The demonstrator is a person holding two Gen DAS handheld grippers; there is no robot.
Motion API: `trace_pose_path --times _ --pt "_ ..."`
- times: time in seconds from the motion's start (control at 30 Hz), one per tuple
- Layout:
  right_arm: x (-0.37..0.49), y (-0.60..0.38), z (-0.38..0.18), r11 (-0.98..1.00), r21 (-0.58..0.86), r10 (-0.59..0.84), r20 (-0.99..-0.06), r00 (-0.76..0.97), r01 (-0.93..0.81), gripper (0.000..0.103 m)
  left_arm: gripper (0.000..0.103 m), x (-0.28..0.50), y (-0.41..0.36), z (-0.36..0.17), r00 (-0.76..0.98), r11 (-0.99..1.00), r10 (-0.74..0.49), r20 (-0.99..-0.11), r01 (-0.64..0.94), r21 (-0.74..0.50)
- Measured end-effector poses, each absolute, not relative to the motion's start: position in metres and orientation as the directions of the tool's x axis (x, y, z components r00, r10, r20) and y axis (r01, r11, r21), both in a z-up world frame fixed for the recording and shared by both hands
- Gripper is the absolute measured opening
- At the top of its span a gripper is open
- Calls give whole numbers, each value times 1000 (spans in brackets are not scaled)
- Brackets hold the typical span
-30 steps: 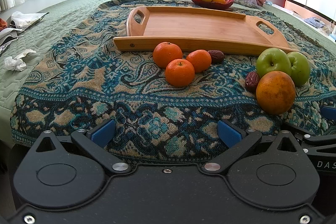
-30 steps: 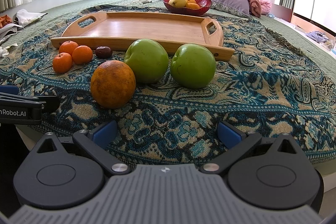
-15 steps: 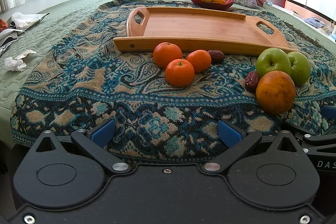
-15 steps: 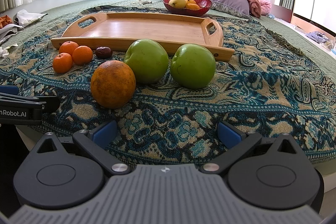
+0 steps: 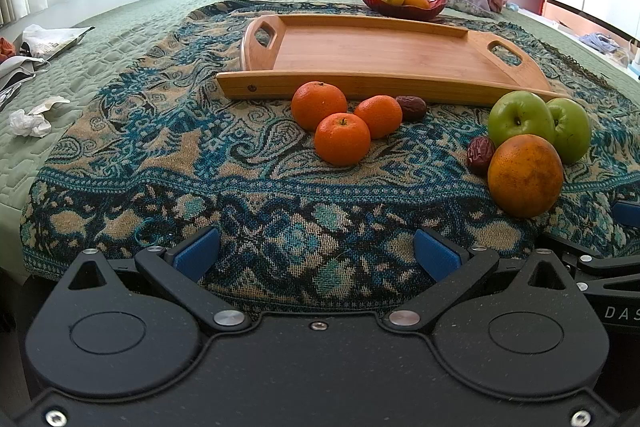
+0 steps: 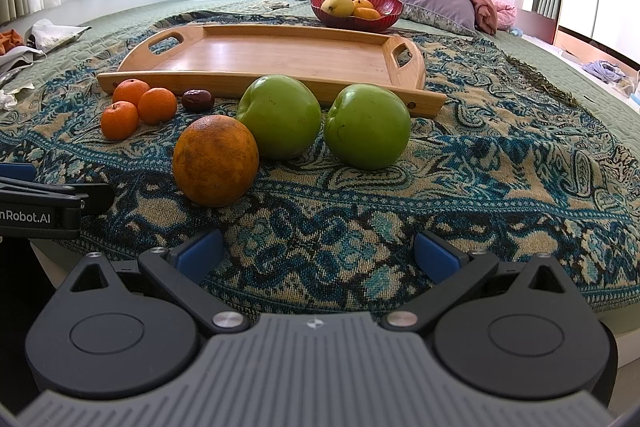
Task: Organize fruits
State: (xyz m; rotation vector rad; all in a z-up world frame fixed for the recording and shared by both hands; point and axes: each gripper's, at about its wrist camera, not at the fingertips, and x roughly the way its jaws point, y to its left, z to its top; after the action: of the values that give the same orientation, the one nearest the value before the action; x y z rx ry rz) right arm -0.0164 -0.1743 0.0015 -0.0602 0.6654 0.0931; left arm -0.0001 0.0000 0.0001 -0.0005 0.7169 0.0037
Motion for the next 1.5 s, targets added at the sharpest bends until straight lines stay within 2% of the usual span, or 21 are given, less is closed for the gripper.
trace_pose_path --times 0.63,0.73,0.87,1.0,1.2,1.4,1.5 --pt "-20 -169 2 995 -65 28 -590 807 -82 103 103 6 0 8 736 1000 8 -677 2 14" --pt "-21 -167 7 995 -66 22 -597 802 -76 103 103 11 3 13 730 1000 -6 -683 -4 -13" --pt "-22 -172 15 997 -8 55 -579 814 -74 103 103 14 8 21 760 998 -51 -648 18 -58" --pt "-24 -168 21 994 14 99 -541 835 -109 103 102 24 10 25 781 999 -49 -622 28 -44" --pt "-27 -146 23 983 -4 158 -505 849 -185 101 89 39 13 29 792 995 -95 -603 61 -76" --pt "-21 -132 20 982 13 170 -486 857 -188 95 69 48 9 24 786 995 -102 -610 83 -58" --pt "-19 -129 19 987 29 154 -478 865 -160 89 59 52 7 20 780 995 -101 -617 91 -48"
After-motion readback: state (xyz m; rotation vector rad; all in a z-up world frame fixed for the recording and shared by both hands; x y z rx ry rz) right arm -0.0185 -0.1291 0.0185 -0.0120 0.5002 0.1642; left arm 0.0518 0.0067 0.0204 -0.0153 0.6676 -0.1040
